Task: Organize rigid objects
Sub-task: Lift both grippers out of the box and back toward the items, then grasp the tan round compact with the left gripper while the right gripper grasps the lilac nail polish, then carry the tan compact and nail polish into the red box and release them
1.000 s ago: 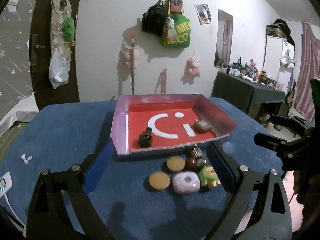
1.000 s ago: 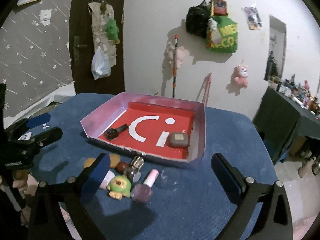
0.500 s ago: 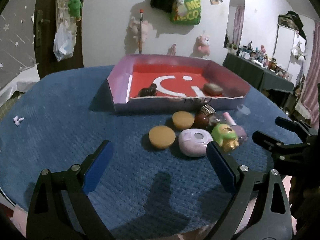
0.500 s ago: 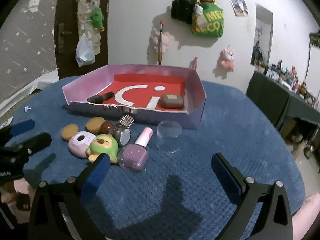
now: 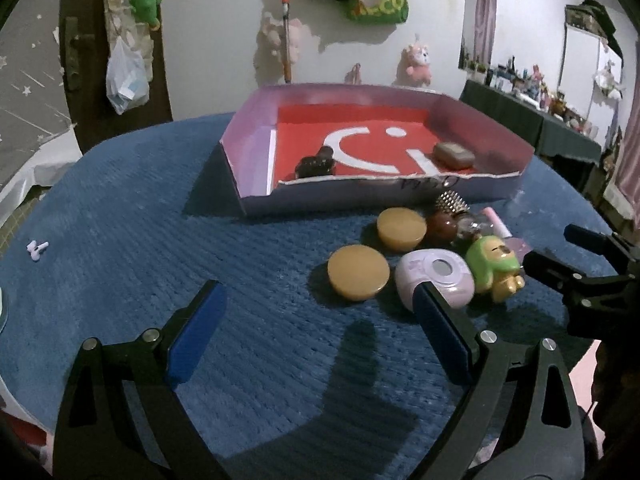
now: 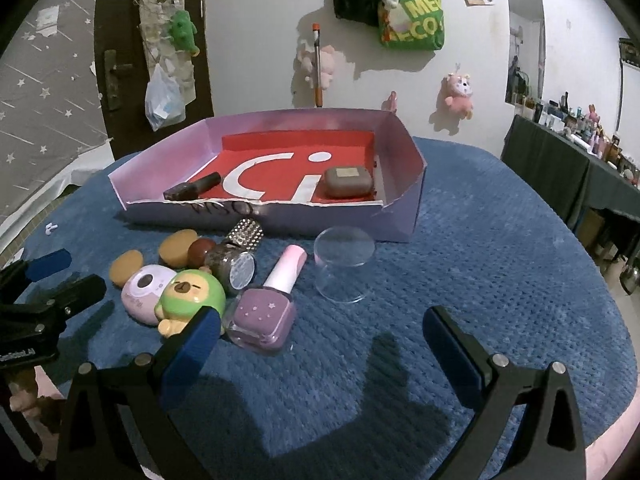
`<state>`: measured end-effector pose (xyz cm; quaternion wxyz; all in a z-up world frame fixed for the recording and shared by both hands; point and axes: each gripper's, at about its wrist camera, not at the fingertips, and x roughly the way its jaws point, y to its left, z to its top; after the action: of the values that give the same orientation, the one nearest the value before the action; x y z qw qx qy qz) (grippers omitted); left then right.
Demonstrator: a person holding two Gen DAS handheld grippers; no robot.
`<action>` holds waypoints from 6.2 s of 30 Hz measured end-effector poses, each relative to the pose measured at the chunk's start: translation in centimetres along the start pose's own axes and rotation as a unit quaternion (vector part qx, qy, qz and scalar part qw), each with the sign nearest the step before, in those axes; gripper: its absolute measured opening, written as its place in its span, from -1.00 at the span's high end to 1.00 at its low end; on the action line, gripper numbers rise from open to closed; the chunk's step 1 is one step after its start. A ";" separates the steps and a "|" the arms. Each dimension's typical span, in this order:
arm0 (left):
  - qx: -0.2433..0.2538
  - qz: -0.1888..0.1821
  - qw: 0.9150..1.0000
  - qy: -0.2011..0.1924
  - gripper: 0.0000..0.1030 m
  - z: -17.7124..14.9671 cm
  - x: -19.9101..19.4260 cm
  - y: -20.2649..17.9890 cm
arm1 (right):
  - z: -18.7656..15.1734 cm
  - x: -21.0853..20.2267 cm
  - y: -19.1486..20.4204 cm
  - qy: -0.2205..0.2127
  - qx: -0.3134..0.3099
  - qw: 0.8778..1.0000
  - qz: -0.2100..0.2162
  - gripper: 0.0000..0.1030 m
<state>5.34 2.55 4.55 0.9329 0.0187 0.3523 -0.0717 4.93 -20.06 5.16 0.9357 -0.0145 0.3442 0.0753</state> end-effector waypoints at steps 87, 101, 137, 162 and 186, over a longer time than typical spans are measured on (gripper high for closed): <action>0.034 -0.054 0.997 0.045 -0.15 -0.9 1.2 -0.1 | -1.6 0.4 1.0 0.016 -0.013 0.997 0.069 -0.07; 0.031 -0.049 0.998 0.030 -0.17 -1.2 1.1 0.3 | -1.6 1.1 1.3 -0.011 -0.028 0.999 0.046 -0.08; 0.070 -0.118 0.990 -0.013 0.31 7.1 0.9 -2.2 | 5.0 -0.9 0.5 -0.062 -0.019 0.992 0.107 0.23; 0.143 -0.180 0.963 0.139 0.31 12.4 14.1 -4.0 | 12.1 12.8 1.4 0.132 -0.110 0.972 0.157 0.22; 0.156 -0.176 0.962 0.141 0.30 12.6 14.7 -4.3 | 11.9 14.1 1.4 0.150 -0.109 0.971 0.151 0.22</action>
<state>23.81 -4.56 4.39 0.8320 0.1119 0.4620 -0.2860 22.97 -15.90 5.13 0.8442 -0.0754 0.4682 0.2498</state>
